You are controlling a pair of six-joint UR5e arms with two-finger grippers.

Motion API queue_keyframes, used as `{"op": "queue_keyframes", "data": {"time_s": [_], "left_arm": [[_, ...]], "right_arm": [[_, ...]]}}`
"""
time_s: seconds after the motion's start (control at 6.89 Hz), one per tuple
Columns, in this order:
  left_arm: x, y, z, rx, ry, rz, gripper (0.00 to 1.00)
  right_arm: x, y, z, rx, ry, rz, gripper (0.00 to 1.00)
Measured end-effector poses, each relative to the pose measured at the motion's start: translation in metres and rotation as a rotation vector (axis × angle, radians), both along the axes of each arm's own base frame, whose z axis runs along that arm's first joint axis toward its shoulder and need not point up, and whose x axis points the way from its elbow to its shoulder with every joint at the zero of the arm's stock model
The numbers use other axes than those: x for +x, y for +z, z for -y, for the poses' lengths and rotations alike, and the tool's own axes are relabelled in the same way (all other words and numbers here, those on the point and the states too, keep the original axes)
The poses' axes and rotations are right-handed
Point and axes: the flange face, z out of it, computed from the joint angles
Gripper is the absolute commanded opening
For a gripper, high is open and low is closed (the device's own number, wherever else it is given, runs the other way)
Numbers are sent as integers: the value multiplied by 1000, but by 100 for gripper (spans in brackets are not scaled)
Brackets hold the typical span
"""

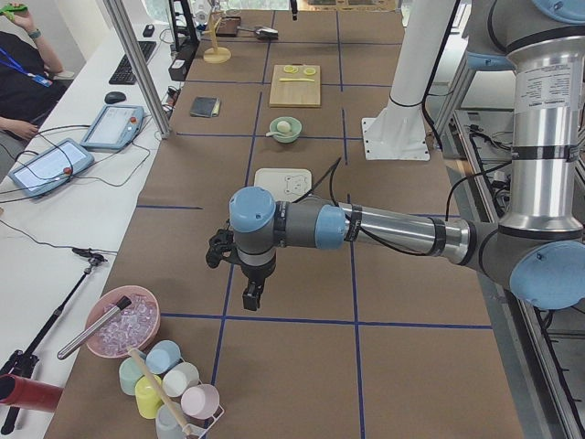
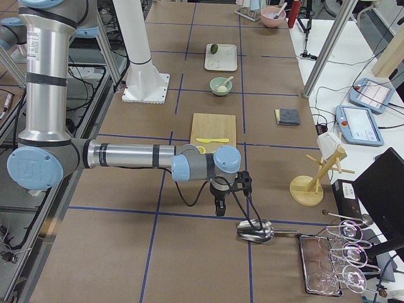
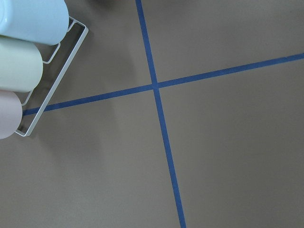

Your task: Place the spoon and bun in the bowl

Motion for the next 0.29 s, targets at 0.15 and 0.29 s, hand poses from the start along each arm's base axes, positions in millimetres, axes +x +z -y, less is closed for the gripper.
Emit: {"op": "queue_keyframes", "data": {"time_s": [0.15,0.29], "left_arm": [[0,1,0,-2,0,0,100],[0,2,0,-4,0,0,100]], "right_arm": [[0,-1,0,2,0,0,100],[-1,-2,1,4,-1,1,100]]}}
